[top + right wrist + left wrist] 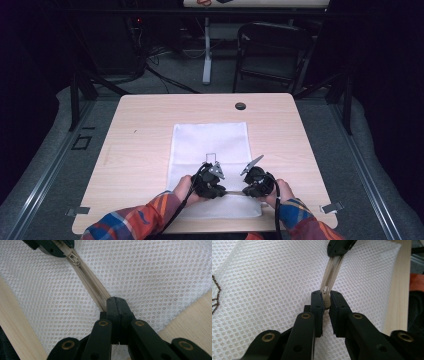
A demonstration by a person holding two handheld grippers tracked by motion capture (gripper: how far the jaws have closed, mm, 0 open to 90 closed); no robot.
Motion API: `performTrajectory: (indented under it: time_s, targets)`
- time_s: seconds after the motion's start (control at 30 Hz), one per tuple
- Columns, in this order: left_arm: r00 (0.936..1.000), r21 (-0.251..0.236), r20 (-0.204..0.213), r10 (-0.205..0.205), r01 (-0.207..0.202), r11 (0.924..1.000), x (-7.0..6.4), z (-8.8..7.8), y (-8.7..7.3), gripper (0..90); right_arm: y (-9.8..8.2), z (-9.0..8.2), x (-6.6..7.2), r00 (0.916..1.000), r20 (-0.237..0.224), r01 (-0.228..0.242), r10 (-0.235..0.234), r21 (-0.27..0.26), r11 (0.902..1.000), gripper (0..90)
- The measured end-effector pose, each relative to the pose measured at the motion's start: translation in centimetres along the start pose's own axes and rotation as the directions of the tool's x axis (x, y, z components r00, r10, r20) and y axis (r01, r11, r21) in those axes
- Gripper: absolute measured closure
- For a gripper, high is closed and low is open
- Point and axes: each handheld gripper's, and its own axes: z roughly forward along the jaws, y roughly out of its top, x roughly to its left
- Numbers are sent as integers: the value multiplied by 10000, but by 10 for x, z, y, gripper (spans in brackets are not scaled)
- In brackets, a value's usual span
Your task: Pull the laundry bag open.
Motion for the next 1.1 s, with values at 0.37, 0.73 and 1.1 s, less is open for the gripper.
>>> performTrajectory:
  time_s: [0.37, 0.73, 1.1]
  targets:
    - [10000, 104, 3, 40, -40, 9999, 1, -3, -3, 818, 0, 0, 0, 10000, 15, -67, 67, -60, 10000, 900]
    - [10000, 108, 62, -48, 47, 9999, 3, -4, -6, 817, -1, 0, 0, 10000, 33, -82, 82, -66, 9999, 900]
    - [9999, 28, 117, -127, 127, 9999, 5, -6, -8, 817, -1, 0, -1, 10000, 6, -71, 71, -32, 10000, 900]
